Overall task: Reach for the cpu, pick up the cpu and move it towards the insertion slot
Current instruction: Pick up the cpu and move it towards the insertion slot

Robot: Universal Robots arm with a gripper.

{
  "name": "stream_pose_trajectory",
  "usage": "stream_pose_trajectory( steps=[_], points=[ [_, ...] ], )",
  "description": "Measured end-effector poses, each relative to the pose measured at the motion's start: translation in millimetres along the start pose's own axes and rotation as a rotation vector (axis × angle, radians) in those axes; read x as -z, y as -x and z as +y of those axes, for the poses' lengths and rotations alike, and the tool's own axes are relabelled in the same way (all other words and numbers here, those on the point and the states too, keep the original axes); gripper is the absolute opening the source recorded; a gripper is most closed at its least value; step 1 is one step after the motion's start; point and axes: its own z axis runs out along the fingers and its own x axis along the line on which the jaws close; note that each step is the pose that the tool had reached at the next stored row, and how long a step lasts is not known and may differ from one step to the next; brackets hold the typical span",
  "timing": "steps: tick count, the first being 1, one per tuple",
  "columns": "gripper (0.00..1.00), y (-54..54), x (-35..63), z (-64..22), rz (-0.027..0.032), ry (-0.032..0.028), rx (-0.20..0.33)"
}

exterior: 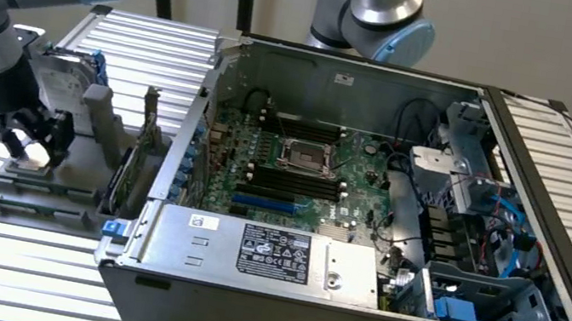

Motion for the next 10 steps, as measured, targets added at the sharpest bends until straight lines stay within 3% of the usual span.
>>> stream_pose_trajectory(
  steps=[1,3,10],
  points=[
    [0.69,0.0,0.0,0.0,0.0001,0.0000,0.000],
    [0.56,-0.1,0.1,0.0,0.0006,-0.0002,0.000],
    [0.55,0.0,-0.2,0.0,0.0000,0.0000,0.001]
  ],
)
